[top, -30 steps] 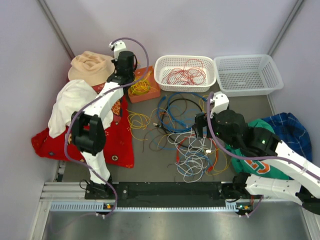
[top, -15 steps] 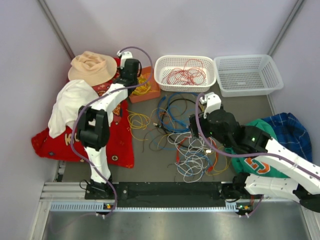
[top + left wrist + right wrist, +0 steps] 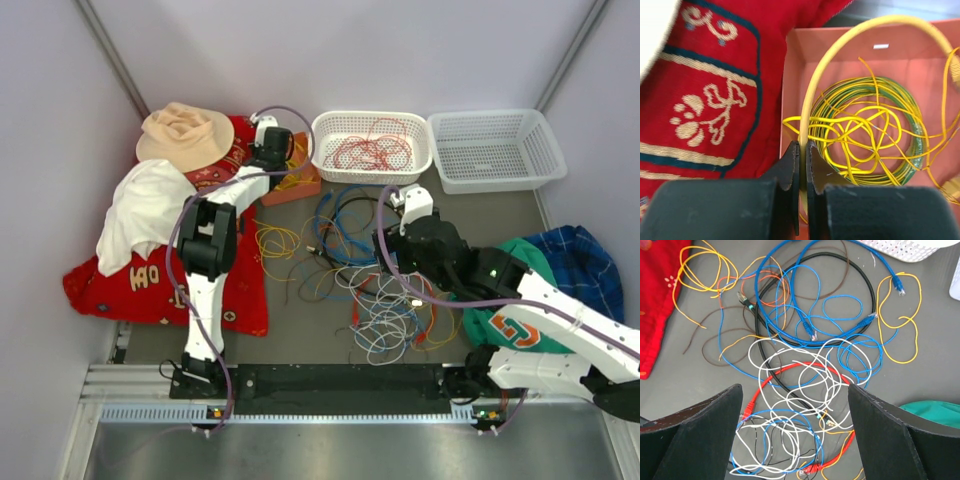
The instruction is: Untangle the cables
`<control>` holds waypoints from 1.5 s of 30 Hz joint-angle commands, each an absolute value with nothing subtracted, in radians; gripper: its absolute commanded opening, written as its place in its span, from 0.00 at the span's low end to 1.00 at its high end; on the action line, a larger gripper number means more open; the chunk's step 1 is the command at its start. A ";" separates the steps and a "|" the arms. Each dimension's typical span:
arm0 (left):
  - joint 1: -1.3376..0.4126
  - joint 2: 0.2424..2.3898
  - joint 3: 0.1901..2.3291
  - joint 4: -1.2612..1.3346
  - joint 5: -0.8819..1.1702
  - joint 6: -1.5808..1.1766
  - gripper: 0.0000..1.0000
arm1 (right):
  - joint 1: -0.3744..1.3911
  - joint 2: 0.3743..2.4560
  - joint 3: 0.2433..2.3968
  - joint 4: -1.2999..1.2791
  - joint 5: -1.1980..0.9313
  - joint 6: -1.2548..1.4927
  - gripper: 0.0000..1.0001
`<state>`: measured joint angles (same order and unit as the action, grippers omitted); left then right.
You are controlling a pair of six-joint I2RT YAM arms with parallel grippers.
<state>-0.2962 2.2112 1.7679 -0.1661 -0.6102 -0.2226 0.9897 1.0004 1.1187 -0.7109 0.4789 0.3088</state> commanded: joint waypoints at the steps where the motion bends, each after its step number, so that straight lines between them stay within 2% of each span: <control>1: -0.296 2.212 1.793 -0.144 -0.572 -0.255 0.00 | 0.965 1.031 1.111 -0.647 0.446 0.293 0.86; 3: -0.296 2.198 1.781 -0.150 -0.577 -0.255 0.00 | 0.962 1.037 1.111 -0.640 0.436 0.291 0.85; 4: -0.296 2.168 1.773 -0.143 -0.583 -0.256 0.10 | 0.962 1.042 1.112 -0.637 0.430 0.293 0.85; 5: -0.296 2.149 1.747 -0.131 -0.586 -0.255 0.31 | 0.962 1.042 1.111 -0.632 0.426 0.293 0.85; 8: -0.296 2.059 1.692 -0.072 -0.607 -0.216 0.56 | 0.962 1.043 1.105 -0.623 0.414 0.301 0.85; 9: -0.296 2.040 1.689 -0.069 -0.612 -0.210 0.78 | 0.962 1.043 1.101 -0.621 0.413 0.302 0.85; 13: -0.295 1.933 1.684 -0.083 -0.630 -0.195 0.99 | 0.960 1.040 1.097 -0.629 0.403 0.313 0.85; 20: -0.310 1.737 1.634 -0.089 -0.627 -0.225 0.99 | 0.962 0.994 1.039 -0.620 0.399 0.376 0.85; 24: -0.342 1.520 1.531 -0.118 -0.522 -0.325 0.99 | 0.962 0.957 1.008 -0.612 0.394 0.413 0.85; 25: -0.356 1.476 1.446 -0.111 -0.452 -0.356 0.99 | 0.962 0.936 0.993 -0.598 0.387 0.419 0.85; 27: -0.457 1.364 1.356 -0.077 -0.419 -0.359 0.99 | 0.962 0.917 0.974 -0.586 0.390 0.423 0.86; 28: -0.563 1.339 1.297 -0.071 -0.423 -0.338 0.99 | 0.962 0.902 0.956 -0.577 0.399 0.428 0.86; 31: -0.737 1.301 1.253 -0.191 -0.443 -0.343 0.99 | 0.965 0.882 0.942 -0.577 0.416 0.431 0.87; 33: -0.779 1.275 1.221 -0.251 -0.431 -0.467 0.99 | 0.962 0.873 0.945 -0.583 0.426 0.431 0.87; 37: -0.793 1.186 1.013 -0.259 -0.319 -0.745 0.99 | 0.963 0.844 0.940 -0.601 0.462 0.433 0.87; 42: -0.802 1.063 0.861 -0.265 -0.321 -0.770 0.99 | 0.962 0.802 0.910 -0.615 0.480 0.439 0.87; 45: -0.802 1.042 0.862 -0.314 -0.347 -0.767 0.99 | 0.962 0.796 0.904 -0.627 0.506 0.440 0.88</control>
